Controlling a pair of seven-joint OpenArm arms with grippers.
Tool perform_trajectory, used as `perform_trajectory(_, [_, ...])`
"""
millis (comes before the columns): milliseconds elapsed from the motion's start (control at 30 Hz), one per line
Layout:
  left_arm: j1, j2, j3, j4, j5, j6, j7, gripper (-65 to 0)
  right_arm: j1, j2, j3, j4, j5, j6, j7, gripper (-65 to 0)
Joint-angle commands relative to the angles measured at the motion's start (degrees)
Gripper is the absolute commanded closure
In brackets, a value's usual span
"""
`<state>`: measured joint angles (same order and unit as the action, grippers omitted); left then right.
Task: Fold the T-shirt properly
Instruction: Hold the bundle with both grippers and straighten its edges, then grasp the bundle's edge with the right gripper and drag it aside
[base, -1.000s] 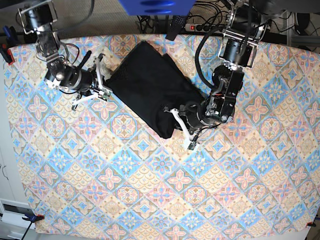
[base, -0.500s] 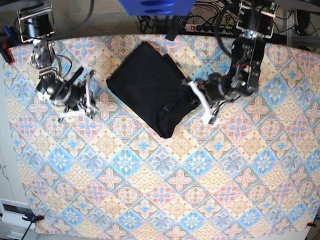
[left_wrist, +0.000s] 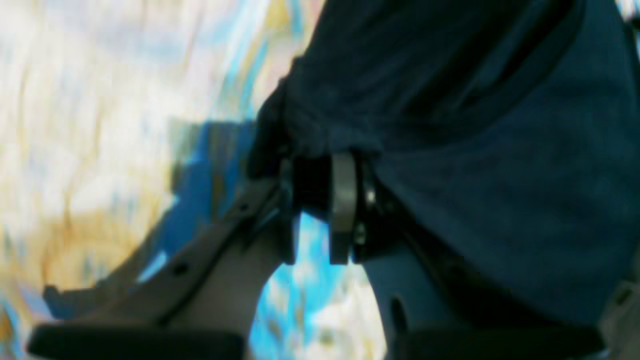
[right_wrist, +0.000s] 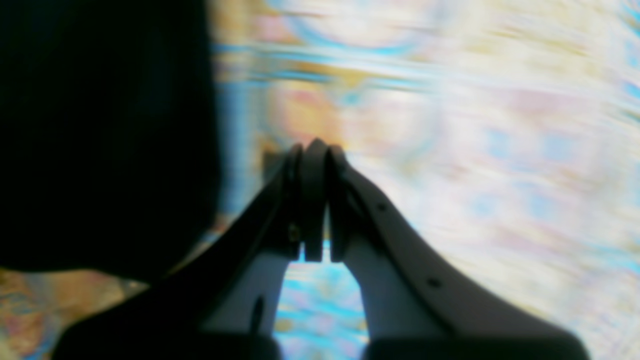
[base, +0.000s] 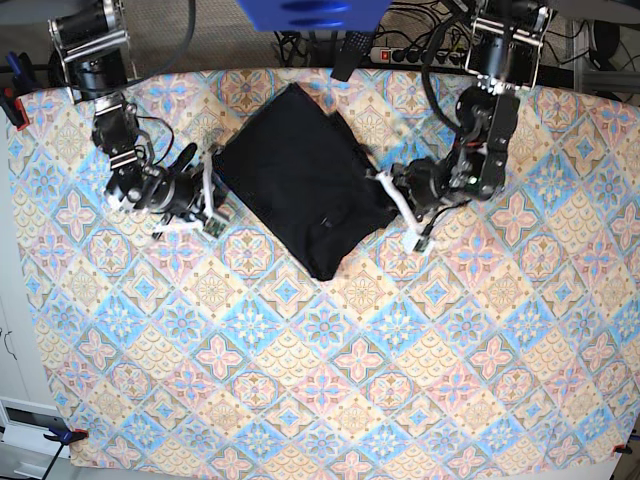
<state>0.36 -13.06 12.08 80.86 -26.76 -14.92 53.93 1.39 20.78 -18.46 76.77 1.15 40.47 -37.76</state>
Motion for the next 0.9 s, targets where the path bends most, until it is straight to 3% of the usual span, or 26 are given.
perform_trajectory(0, [-1.72,-0.08,1.51,-1.26,-0.01,-0.25,-1.84,-7.7,0.68,0.98,0.48,1.51,0.22,-0.47,0.35,-0.2])
perform_trajectory(300, [-12.8,5.37,8.19,-17.96,0.7,-0.25,-10.28,-7.7,-8.2,1.6,1.1,10.3,0.22,-0.47,0.35,-0.2])
perform_trajectory(467, [-17.11,7.57,10.03,-21.74,0.7,-0.25,-12.13,-7.7,-12.25,2.13,6.81,15.32,0.22,-0.47,0.18,-0.2])
perform_trajectory(733, [-19.39,8.0,9.24,-19.63,-0.01,-0.25,-12.13,-7.6,-16.73,2.13,10.15,25.78,0.22,-0.47,0.0,-0.2])
perform_trajectory(867, [-14.73,6.95,0.19,-11.63,0.08,-0.25,-11.51,-7.6,-18.31,1.95,8.66,31.05,0.22,-0.47,0.0,-0.2])
